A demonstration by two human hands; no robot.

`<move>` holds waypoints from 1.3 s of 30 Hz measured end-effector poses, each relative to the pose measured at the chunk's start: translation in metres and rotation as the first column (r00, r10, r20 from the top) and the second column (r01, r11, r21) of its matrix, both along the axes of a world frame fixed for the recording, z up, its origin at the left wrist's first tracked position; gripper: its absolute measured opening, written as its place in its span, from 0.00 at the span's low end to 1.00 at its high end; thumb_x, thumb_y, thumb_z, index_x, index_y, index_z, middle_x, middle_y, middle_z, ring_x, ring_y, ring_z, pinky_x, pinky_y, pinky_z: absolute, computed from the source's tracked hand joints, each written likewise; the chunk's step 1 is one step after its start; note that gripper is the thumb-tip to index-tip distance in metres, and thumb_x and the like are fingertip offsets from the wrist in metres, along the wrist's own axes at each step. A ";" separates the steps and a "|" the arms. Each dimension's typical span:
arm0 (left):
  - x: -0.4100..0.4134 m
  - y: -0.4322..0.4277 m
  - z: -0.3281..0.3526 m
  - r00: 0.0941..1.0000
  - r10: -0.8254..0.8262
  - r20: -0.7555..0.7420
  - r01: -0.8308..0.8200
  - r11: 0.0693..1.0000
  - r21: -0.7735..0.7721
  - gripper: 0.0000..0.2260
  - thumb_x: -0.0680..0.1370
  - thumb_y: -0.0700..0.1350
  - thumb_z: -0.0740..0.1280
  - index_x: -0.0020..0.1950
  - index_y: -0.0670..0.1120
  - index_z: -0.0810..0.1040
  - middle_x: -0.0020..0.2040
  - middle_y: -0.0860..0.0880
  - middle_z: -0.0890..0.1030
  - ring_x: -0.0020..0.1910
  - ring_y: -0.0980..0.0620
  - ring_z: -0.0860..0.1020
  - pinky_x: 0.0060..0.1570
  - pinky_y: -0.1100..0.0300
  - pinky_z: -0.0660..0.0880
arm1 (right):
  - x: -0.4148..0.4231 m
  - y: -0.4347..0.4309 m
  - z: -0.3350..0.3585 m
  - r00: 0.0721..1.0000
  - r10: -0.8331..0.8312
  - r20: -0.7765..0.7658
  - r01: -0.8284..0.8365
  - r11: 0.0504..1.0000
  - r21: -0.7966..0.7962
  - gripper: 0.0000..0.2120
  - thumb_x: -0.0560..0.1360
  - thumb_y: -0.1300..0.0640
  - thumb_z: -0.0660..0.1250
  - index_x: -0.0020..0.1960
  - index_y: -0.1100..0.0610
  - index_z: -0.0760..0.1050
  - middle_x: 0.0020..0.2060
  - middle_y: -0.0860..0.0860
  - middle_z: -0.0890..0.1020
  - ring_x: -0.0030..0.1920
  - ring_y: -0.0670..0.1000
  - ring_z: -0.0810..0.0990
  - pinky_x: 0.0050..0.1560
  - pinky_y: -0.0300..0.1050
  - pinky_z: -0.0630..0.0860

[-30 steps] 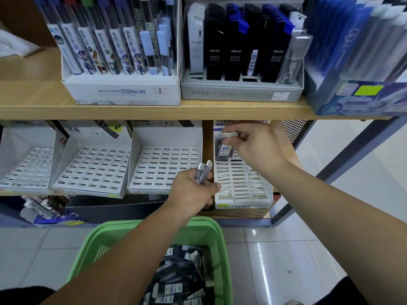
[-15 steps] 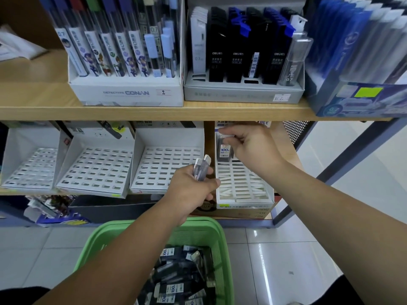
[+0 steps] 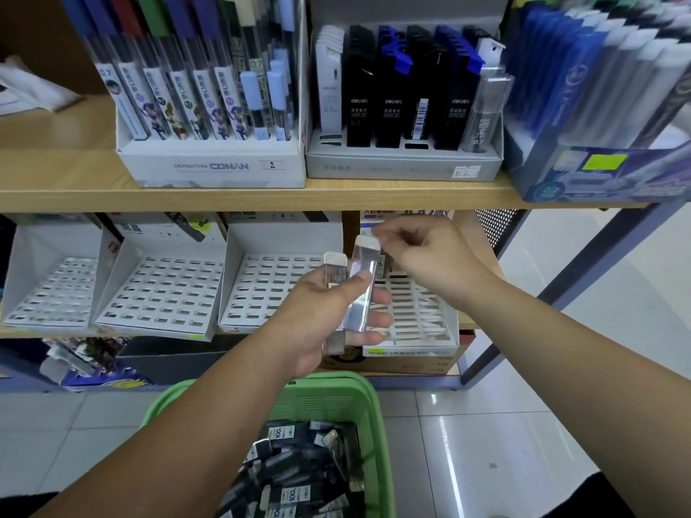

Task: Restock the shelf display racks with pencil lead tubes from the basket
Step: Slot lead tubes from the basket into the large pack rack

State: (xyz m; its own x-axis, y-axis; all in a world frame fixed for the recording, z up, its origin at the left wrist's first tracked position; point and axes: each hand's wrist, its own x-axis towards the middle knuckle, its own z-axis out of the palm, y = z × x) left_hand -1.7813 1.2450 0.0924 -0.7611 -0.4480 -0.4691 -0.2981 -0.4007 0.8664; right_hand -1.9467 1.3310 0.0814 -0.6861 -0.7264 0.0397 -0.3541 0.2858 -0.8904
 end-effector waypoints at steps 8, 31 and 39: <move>-0.010 0.016 -0.011 1.000 0.017 -0.003 -0.017 0.942 -0.335 0.17 0.74 0.46 0.79 0.58 0.48 0.78 0.42 0.52 0.87 0.38 0.48 0.86 0.32 0.56 0.80 | 0.003 0.032 0.021 0.896 -0.082 0.437 0.129 0.989 -0.079 0.13 0.74 0.65 0.77 0.55 0.64 0.78 0.35 0.58 0.83 0.29 0.51 0.79 0.31 0.46 0.80; -0.020 0.015 -0.016 0.996 0.047 0.078 -0.029 0.975 -0.219 0.06 0.84 0.42 0.61 0.58 0.41 0.74 0.42 0.38 0.86 0.36 0.42 0.84 0.35 0.51 0.81 | -0.033 0.038 0.002 0.957 -0.208 -0.204 0.221 0.974 0.042 0.11 0.72 0.45 0.72 0.45 0.53 0.82 0.39 0.46 0.85 0.44 0.50 0.84 0.53 0.51 0.82; -0.017 0.008 -0.018 0.997 0.072 0.010 -0.069 0.979 -0.193 0.08 0.83 0.47 0.68 0.55 0.45 0.86 0.50 0.43 0.88 0.47 0.48 0.85 0.56 0.42 0.83 | -0.026 0.033 -0.008 0.953 -0.049 -0.298 0.071 0.996 0.062 0.07 0.75 0.65 0.74 0.50 0.55 0.84 0.41 0.52 0.83 0.44 0.52 0.81 0.43 0.29 0.72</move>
